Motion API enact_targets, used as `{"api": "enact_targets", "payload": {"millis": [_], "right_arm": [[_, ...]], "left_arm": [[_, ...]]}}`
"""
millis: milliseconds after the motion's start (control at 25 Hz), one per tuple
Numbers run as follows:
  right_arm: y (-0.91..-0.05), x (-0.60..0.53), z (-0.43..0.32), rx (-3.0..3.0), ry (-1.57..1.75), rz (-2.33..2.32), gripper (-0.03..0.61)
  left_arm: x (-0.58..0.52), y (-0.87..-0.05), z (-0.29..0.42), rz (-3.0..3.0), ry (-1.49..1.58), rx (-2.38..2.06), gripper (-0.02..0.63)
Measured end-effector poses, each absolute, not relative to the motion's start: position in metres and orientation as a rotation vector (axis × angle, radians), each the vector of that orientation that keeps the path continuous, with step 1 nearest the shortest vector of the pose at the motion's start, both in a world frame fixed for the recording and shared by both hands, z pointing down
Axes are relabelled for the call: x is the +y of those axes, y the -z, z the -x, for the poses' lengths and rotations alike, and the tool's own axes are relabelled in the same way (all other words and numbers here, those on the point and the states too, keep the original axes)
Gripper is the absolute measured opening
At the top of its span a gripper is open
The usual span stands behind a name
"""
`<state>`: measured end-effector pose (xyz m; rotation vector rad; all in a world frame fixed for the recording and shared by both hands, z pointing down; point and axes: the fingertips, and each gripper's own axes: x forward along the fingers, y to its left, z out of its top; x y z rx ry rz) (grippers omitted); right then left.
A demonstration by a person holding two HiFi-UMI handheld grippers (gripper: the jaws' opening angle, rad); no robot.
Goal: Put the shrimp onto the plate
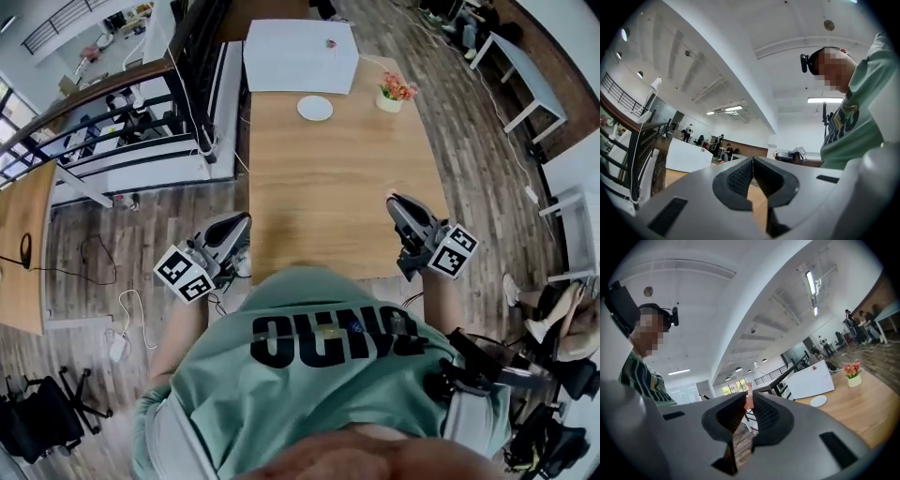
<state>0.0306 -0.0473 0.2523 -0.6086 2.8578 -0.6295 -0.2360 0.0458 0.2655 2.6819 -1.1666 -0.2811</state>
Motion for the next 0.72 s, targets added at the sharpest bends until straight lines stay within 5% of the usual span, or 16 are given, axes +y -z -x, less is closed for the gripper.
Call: {"api": "enact_targets", "payload": {"millis": [280,720], "right_arm": [[-0.241,-0.078,0.051,2.945,0.620,0.631,0.051],[-0.248,-0.160,0.002,3.017,0.592,0.468,0.051]], "left_arm": [[0.013,-0.278,0.314,-2.660,0.355,-1.159,0.011],[-0.051,-0.279,0.259,-2.628,0.279,-1.334,0.011]]}}
